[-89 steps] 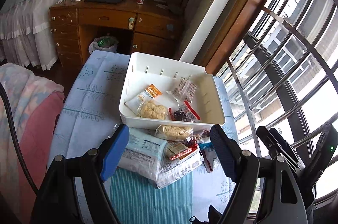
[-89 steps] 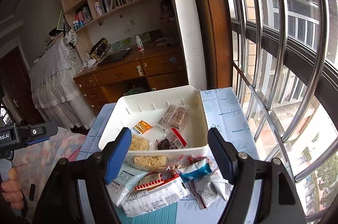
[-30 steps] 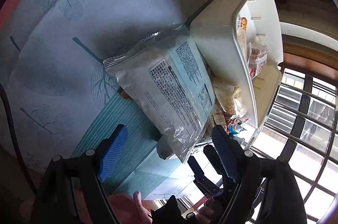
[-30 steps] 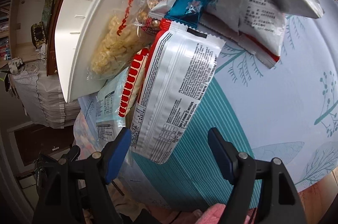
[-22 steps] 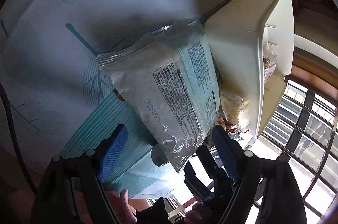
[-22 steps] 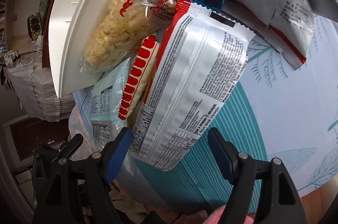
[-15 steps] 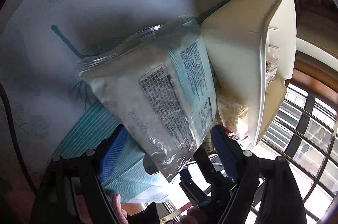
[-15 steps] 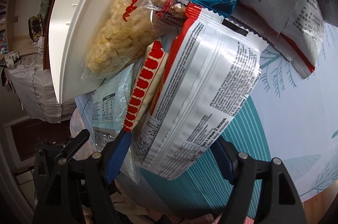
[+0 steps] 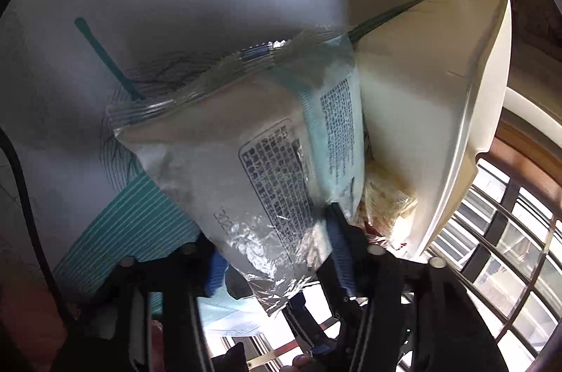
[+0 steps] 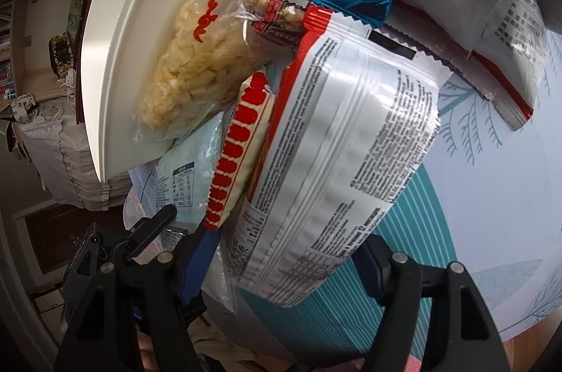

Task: Organize snacks
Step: 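Grasp the white-and-blue bag with left tool while right tool grasps the red-edged white bag, then lift both white bags off the table and carry them toward the tray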

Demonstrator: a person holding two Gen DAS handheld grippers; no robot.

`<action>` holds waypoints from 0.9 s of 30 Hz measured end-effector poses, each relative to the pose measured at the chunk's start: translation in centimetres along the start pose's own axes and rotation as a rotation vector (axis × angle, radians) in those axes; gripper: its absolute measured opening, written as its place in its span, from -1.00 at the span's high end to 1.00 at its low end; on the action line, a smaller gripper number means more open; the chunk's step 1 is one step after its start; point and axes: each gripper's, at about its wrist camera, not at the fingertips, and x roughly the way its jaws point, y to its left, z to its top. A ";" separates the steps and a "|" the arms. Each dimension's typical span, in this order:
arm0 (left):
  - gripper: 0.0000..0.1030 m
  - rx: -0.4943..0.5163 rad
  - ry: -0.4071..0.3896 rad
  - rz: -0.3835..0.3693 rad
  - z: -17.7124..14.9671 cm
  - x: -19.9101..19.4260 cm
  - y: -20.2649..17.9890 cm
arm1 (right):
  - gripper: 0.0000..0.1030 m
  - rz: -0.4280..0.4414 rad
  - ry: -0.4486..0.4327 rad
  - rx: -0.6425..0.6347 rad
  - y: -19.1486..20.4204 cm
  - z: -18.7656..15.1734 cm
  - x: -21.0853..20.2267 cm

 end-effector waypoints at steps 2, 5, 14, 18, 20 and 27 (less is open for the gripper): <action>0.28 0.004 -0.003 -0.006 0.0 -0.2 -0.2 | -0.27 0.002 -0.002 -0.002 -0.3 0.0 -0.4; 0.33 0.007 -0.003 -0.009 -0.2 -0.5 -0.3 | -0.19 0.010 -0.001 0.004 -0.7 0.0 -0.5; 0.43 0.014 0.007 -0.024 -1.1 -1.6 1.0 | -0.06 0.036 0.007 0.004 -2.6 -0.6 -2.1; 0.47 0.026 0.002 -0.033 -1.9 -2.3 1.4 | 0.02 0.051 0.004 0.001 -3.4 -1.0 -2.8; 0.50 0.034 -0.002 -0.042 -2.3 -2.7 1.5 | 0.05 0.057 0.001 -0.007 -3.8 -1.4 -3.2; 0.58 0.105 -0.031 -0.051 -4.2 -4.4 1.5 | 0.08 0.097 -0.011 0.008 -5.3 -2.6 -4.4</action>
